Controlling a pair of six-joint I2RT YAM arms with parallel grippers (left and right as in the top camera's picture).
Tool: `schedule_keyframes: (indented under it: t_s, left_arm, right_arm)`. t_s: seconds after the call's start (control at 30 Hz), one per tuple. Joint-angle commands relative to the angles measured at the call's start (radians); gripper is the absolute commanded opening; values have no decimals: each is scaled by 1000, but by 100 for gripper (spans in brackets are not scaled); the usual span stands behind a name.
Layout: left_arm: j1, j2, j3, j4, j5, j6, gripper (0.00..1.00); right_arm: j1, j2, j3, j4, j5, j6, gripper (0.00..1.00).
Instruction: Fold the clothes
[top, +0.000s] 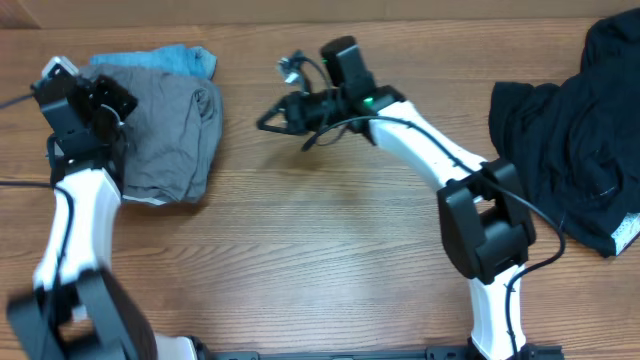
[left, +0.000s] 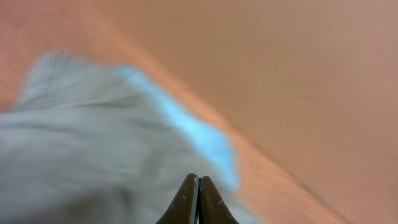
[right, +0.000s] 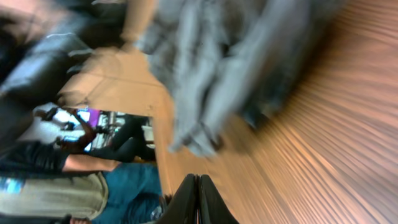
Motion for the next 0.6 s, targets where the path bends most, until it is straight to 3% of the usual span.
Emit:
schedule_keyframes:
  t_s: [0.0,0.13,0.23,0.43,0.57]
  left_arm:
    - [-127,-89,13,-108,-39,77,4]
    - [-252,5,5,-121,-121,73,4]
    - [-312,131,5,-69,-207,3,4]
    - [-326,333,5,55,-156,-55,4]
    - [-326,359,5,110,-145,-48,4]
  right_arm:
    - [-34,-130,10,-141,84,-175,4]
    - [-50,-203,10,-264,114,-256,4]
    - [-50,-240,10,-305,113,-281,4]
    - [-50,-263,10,-383,156,-312,4]
    - [-50,-263,10,-401,192,-325,4]
